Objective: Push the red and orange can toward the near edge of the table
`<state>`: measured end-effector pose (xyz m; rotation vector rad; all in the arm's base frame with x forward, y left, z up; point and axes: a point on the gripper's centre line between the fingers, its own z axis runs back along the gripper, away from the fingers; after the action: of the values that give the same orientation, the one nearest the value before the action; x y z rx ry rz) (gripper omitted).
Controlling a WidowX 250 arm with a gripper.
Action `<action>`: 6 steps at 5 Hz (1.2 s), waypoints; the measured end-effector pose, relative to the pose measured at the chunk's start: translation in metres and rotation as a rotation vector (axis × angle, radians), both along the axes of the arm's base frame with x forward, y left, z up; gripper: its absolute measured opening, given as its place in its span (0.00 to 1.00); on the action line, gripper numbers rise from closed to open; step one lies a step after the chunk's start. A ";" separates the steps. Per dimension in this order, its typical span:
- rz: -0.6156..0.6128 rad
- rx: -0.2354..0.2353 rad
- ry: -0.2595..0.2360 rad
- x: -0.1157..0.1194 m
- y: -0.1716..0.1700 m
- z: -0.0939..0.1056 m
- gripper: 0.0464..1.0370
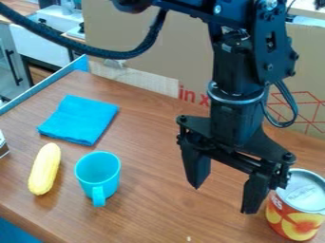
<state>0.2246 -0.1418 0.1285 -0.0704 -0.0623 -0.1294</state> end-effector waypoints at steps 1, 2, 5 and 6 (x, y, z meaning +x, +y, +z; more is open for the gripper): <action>0.002 0.013 0.017 -0.001 0.001 -0.006 0.96; 0.005 0.064 -0.089 0.016 -0.007 0.002 0.96; 0.011 -0.005 -0.149 0.076 -0.029 -0.002 0.96; -0.028 -0.039 -0.166 0.102 -0.039 -0.009 0.96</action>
<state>0.3265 -0.1810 0.1190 -0.0999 -0.2296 -0.1621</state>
